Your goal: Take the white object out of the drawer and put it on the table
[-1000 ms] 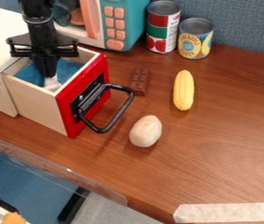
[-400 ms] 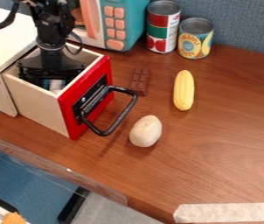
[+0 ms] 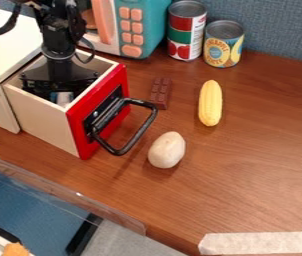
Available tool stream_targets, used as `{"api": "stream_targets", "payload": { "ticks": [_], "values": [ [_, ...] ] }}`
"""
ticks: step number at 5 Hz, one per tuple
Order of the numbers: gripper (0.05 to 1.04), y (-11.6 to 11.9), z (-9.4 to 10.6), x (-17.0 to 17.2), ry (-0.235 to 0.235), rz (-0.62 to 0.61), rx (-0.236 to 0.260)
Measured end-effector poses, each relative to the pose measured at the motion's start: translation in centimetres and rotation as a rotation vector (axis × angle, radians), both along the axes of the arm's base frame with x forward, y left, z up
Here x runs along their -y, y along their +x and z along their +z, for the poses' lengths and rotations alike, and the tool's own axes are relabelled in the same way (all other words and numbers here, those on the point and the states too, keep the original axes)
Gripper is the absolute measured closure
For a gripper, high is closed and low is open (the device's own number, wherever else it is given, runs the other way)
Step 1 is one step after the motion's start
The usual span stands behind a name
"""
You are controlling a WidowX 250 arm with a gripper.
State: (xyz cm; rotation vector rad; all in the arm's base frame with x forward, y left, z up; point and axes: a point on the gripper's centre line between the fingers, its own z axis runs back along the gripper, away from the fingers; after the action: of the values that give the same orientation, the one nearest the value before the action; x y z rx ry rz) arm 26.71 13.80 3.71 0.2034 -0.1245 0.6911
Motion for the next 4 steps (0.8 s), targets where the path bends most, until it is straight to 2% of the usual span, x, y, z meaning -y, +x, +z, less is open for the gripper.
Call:
{"api": "stream_targets", "payload": {
  "ticks": [1, 2, 3, 4],
  "values": [
    [0.679, -0.6, 1.3, 0.5, -0.018, -0.029, 0.014],
    [0.697, -1.0, 5.1, 1.1, -0.018, -0.033, 0.085],
    [0.697, -1.2, 7.9, 3.1, -0.014, -0.088, 0.129],
    [0.697, -1.5, 9.2, 5.9, 0.037, -0.141, 0.128]
  ]
}}
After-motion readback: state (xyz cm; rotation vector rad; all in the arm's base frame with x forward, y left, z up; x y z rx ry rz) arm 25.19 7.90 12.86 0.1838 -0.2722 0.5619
